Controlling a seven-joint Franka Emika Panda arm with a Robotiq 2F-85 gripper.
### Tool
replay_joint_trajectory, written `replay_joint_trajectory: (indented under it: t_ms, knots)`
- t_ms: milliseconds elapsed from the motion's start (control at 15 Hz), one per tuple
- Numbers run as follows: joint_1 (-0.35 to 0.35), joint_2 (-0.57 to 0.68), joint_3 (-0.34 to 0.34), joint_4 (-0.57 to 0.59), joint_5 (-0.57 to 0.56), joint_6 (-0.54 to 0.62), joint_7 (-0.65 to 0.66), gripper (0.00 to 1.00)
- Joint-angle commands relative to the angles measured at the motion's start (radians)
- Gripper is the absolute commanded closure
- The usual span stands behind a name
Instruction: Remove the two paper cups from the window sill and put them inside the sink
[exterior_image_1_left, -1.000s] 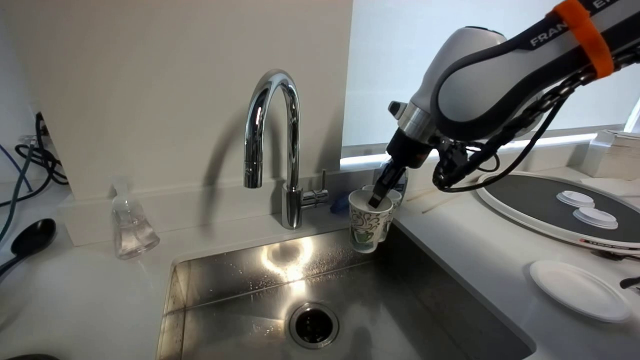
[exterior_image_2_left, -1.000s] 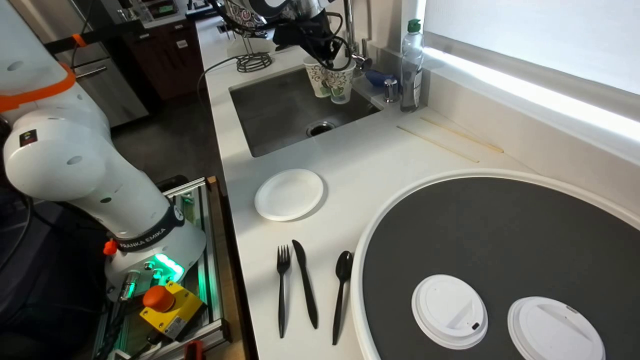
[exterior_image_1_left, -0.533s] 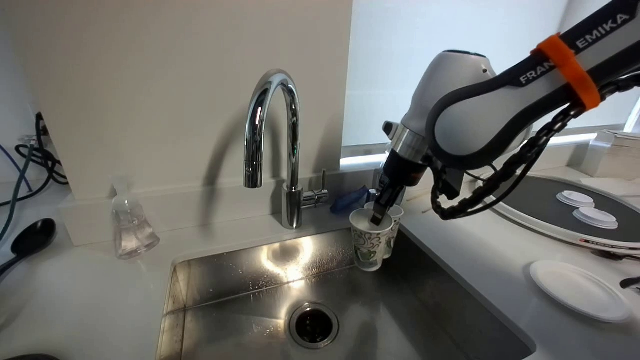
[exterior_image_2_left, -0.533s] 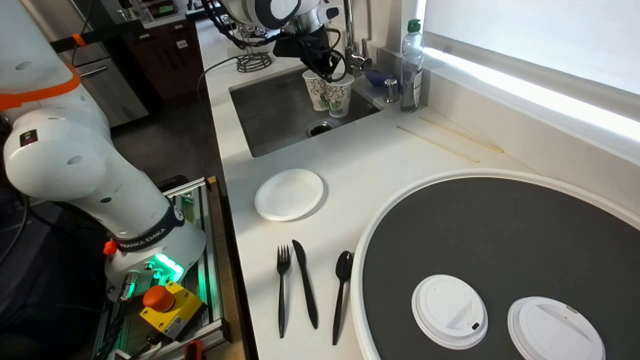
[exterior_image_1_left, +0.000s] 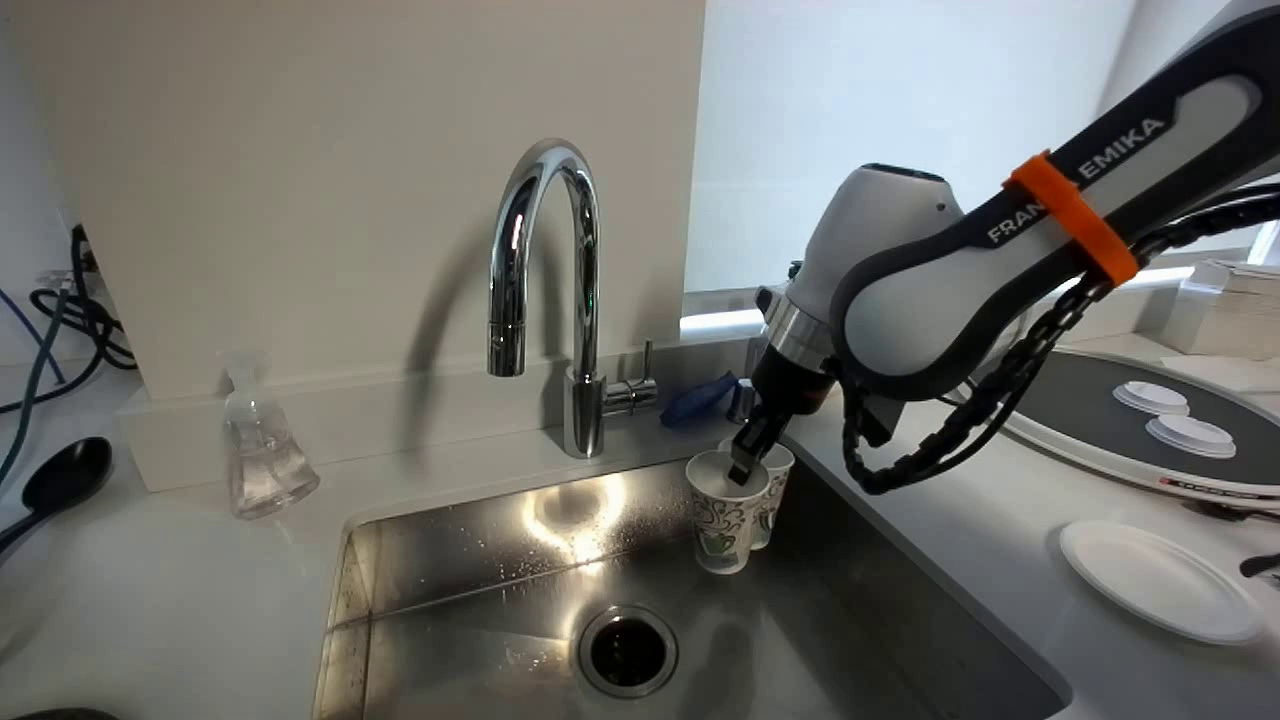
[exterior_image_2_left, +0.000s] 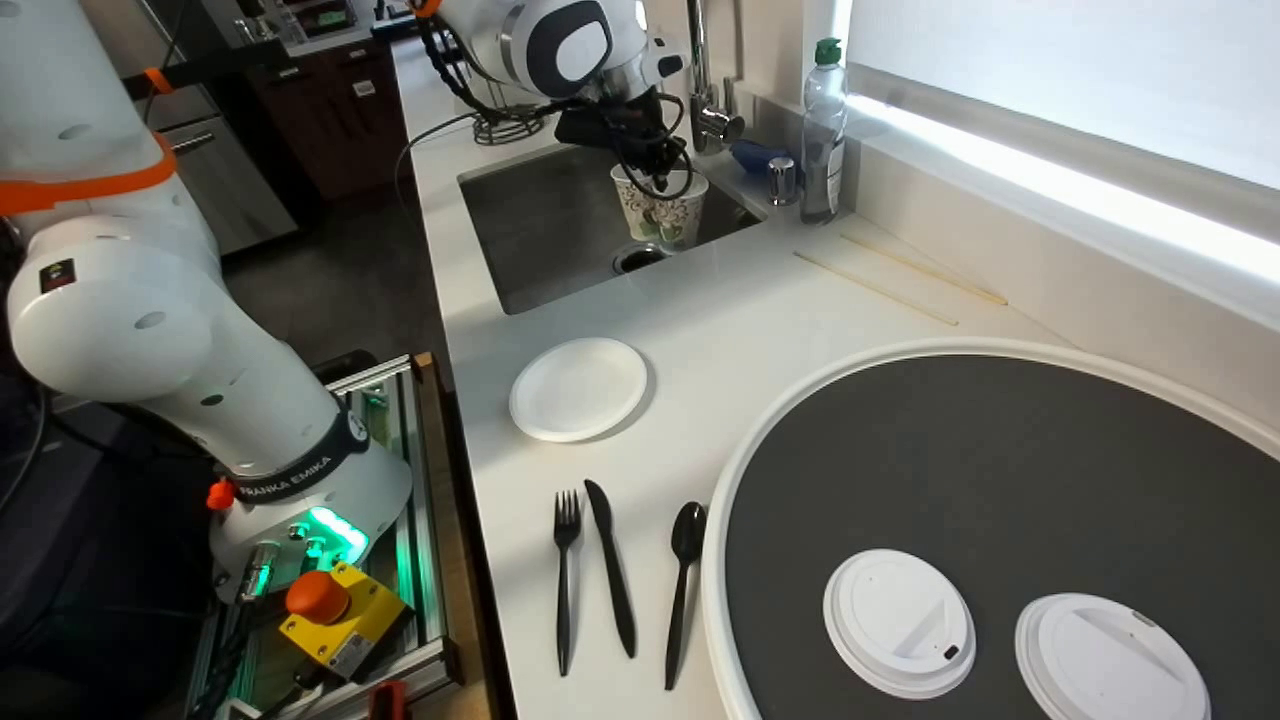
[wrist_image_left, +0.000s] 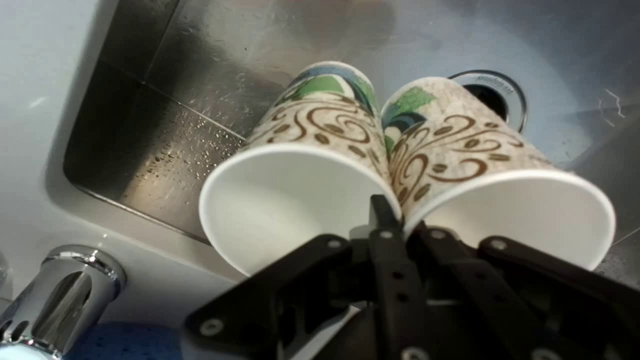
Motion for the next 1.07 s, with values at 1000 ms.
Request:
replay_joint_trajectory:
  t_ms: [1000]
  knots:
    - [0.146,0.254,-0.174,0.098,-0.302,0.161,0.302,0.99]
